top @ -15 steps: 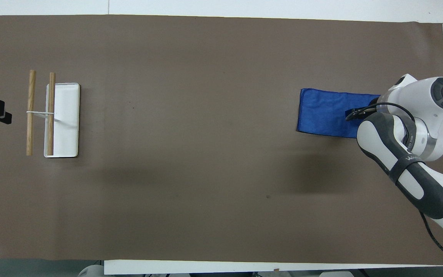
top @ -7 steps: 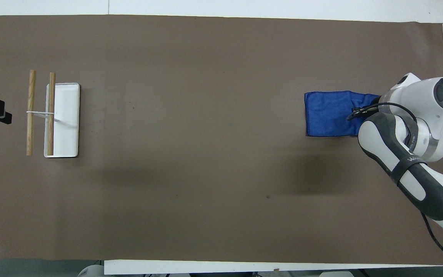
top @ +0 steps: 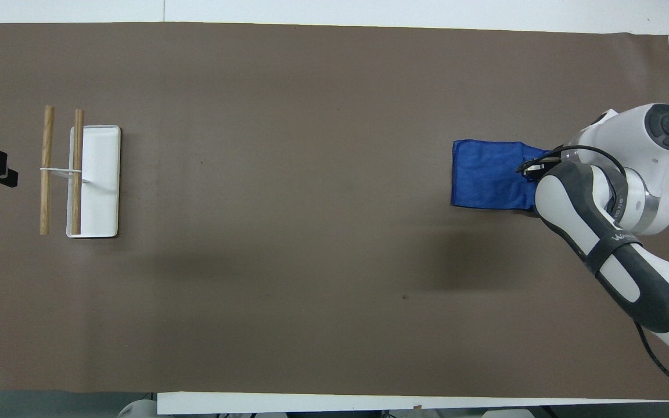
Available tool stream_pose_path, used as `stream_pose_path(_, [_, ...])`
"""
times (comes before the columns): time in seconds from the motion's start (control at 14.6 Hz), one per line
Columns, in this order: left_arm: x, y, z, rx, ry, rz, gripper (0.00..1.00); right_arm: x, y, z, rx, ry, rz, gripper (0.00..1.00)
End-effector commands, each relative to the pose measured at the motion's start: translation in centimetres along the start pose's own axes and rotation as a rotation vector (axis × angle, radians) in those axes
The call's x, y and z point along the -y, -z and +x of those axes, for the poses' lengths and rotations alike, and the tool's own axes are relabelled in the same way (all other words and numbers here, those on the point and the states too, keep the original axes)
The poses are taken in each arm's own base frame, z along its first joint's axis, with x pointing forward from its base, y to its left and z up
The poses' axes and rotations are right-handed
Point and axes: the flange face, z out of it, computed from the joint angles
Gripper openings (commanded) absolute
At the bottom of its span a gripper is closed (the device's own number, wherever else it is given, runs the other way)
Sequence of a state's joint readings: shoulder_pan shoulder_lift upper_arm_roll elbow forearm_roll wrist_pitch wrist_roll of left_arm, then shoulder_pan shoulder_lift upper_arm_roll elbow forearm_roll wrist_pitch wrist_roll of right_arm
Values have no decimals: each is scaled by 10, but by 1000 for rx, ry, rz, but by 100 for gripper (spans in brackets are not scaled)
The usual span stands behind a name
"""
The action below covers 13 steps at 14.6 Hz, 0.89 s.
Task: Right arm passes towel to left arm to hang
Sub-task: 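Lift the towel with the right gripper while the left gripper reaches out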
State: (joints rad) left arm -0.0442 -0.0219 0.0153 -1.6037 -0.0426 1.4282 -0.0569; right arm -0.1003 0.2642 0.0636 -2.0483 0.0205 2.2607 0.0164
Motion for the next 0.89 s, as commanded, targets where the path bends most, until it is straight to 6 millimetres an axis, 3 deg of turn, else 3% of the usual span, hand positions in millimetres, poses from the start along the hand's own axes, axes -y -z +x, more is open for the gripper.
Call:
stream_pose_path(0.0, [2, 3, -4, -13, -1, 9, 100, 57, 53, 7, 71, -150, 19, 0])
stream_pose_path(0.14, [3, 3, -5, -12, 1, 7, 100, 116, 85, 3, 99, -278, 20, 0])
stream_pose_path(0.27, [4, 1, -6, -1, 42, 8, 100, 188, 113, -9, 82, -414, 43, 0])
stream_pose_path(0.48, [-7, -15, -10, -27, 359, -36, 100, 283, 143, -33, 85, -603, 188, 0])
stream_pose_path(0.82, [-37, -68, -6, 49, 972, -324, 100, 392, 164, -61, 136, -938, 520, 0])
